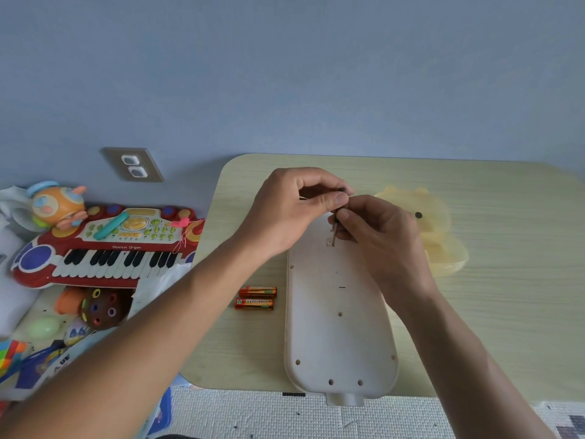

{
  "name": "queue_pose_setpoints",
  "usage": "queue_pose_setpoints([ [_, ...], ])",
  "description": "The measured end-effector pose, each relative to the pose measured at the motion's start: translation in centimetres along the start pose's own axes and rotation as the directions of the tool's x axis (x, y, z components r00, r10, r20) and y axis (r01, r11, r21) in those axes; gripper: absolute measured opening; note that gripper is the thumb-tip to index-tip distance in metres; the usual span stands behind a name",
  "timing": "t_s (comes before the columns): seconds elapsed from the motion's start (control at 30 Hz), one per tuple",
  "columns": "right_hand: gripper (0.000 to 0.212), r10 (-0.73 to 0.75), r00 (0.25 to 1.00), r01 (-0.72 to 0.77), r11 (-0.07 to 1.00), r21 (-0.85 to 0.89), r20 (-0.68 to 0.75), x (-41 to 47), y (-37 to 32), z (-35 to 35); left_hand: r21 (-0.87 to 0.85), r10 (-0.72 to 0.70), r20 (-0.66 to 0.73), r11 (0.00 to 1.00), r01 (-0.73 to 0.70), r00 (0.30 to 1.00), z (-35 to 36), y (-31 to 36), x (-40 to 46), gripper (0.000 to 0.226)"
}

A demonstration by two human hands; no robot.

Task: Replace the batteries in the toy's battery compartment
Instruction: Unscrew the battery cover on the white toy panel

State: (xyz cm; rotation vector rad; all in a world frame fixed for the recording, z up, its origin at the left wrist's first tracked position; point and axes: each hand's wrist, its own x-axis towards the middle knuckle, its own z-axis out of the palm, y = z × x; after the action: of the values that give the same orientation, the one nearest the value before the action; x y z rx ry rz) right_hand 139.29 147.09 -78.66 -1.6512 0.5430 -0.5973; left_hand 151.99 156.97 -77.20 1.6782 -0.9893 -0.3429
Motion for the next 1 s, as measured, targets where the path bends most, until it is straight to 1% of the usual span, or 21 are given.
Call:
queue_pose_setpoints([
  [0.23,0.015,-0.001,1.000,0.002,0.999,0.045,-0.017,-0.06,0.14,0.19,-0.014,0.008,-0.021,1.000,-0.009,1.000,0.06,0.19,0.03,0.010],
  [0.47,0.013,-0.010,1.000,0.010,1.000,-0.016,0.002,-0.08,-0.10,0.11,0.000,0.006,-0.049,1.000,-0.006,0.999,0.14,0.15,-0.15,0.007],
  [0.53,0.011,-0.017,1.000,0.018,0.999,-0.044,0.020,-0.18,-0.26,0.16,0.005,0.004,-0.055,1.000,-0.004,0.998,0.24,0.36,-0.19,0.010],
  [0.6,0.014,-0.020,1.000,0.021,0.997,-0.069,0.021,-0.18,-0.25,0.10,0.006,-0.005,-0.028,1.000,0.005,1.000,0.36,0.63,-0.23,0.015],
  [0.67,0.018,-0.006,0.999,0.009,0.997,-0.078,0.044,-0.12,-0.24,-0.01,0.002,0.005,0.026,1.000,-0.005,1.000,0.21,0.70,-0.23,0.009],
  [0.73,0.026,0.018,0.996,-0.010,0.996,-0.092,0.092,-0.14,-0.42,-0.16,0.015,0.039,0.040,0.999,-0.039,0.998,-0.10,0.66,-0.26,0.009],
  [0.77,0.025,0.024,0.993,-0.013,0.995,-0.102,0.112,-0.15,-0.51,-0.20,0.018,0.052,0.025,0.998,-0.052,0.998,-0.21,0.61,-0.29,0.008],
  [0.8,0.018,0.025,0.993,-0.013,0.995,-0.100,0.114,-0.16,-0.52,-0.24,0.014,0.054,0.004,0.998,-0.054,0.999,-0.22,0.58,-0.34,0.004],
  [0.83,0.010,0.022,0.995,-0.015,0.997,-0.078,0.097,-0.11,-0.49,-0.25,0.011,0.052,-0.017,0.999,-0.052,0.999,-0.15,0.64,-0.40,0.003],
  [0.87,0.005,0.021,0.997,-0.017,0.999,-0.049,0.068,-0.09,-0.46,-0.27,0.012,0.047,-0.032,0.999,-0.047,0.998,-0.01,0.70,-0.44,0.006],
  [0.93,0.006,0.014,1.000,-0.014,0.999,-0.029,0.009,-0.02,-0.35,-0.29,0.013,0.046,-0.026,0.999,-0.046,0.999,0.29,0.95,-0.49,0.012],
  [1.0,0.006,0.007,1.000,-0.007,0.999,-0.041,0.007,0.10,-0.32,-0.30,-0.009,0.053,0.022,0.999,-0.053,0.998,0.20,1.04,-0.57,0.009],
])
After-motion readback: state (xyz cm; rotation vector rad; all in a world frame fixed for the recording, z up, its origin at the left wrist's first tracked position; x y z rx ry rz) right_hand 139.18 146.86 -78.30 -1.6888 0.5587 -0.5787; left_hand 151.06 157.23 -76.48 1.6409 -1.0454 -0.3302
